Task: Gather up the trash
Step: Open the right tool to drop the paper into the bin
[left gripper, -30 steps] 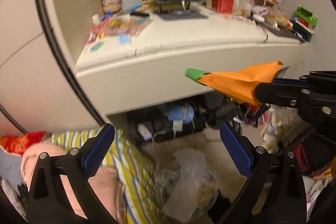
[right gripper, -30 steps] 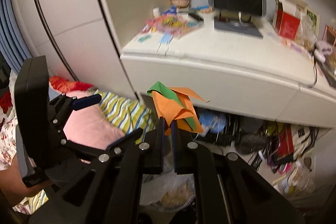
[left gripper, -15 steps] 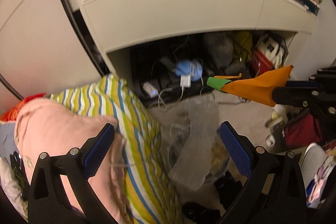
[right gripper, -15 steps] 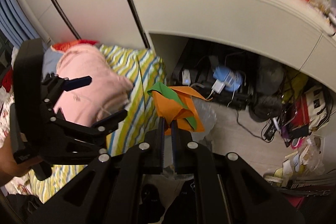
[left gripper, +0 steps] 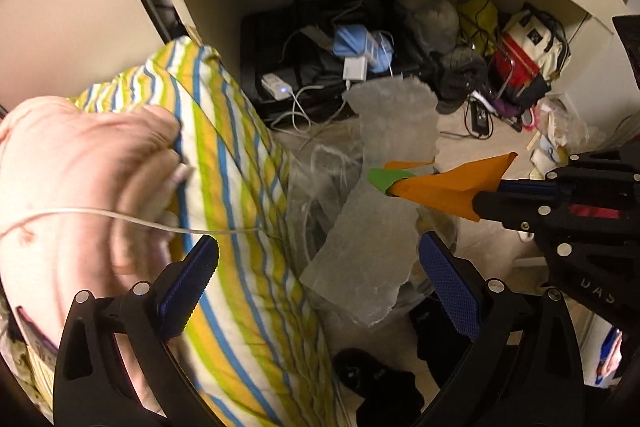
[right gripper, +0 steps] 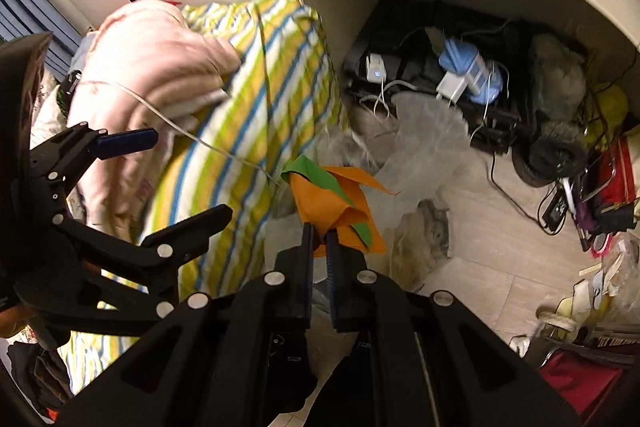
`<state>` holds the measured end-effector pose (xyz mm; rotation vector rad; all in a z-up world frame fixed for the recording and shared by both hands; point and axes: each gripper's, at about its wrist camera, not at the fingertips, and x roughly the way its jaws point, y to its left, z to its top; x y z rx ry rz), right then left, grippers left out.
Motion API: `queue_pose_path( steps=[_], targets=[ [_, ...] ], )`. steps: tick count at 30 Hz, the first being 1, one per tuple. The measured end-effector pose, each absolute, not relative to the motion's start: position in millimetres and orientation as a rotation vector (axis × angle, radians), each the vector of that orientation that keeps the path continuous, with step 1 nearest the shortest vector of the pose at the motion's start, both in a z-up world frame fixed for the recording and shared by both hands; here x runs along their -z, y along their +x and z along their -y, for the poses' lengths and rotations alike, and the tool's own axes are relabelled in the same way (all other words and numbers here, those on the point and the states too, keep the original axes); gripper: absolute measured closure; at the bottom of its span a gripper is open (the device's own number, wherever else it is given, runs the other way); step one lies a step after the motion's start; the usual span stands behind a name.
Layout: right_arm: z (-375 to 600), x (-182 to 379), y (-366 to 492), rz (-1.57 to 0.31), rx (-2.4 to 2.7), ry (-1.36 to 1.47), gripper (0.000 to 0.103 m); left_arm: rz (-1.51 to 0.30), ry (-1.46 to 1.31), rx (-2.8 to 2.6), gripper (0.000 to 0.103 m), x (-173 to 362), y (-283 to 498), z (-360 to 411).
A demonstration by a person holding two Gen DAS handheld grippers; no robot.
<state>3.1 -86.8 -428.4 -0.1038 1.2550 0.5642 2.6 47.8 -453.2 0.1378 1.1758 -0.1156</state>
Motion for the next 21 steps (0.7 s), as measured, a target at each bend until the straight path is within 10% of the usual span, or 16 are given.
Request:
queue_pose_path(
  steps=[21],
  targets=[
    [78,577,26,-1.375,-0.613,-0.124,0.095,-1.249,0.135,0.084,0.006,566,19,-49]
  ],
)
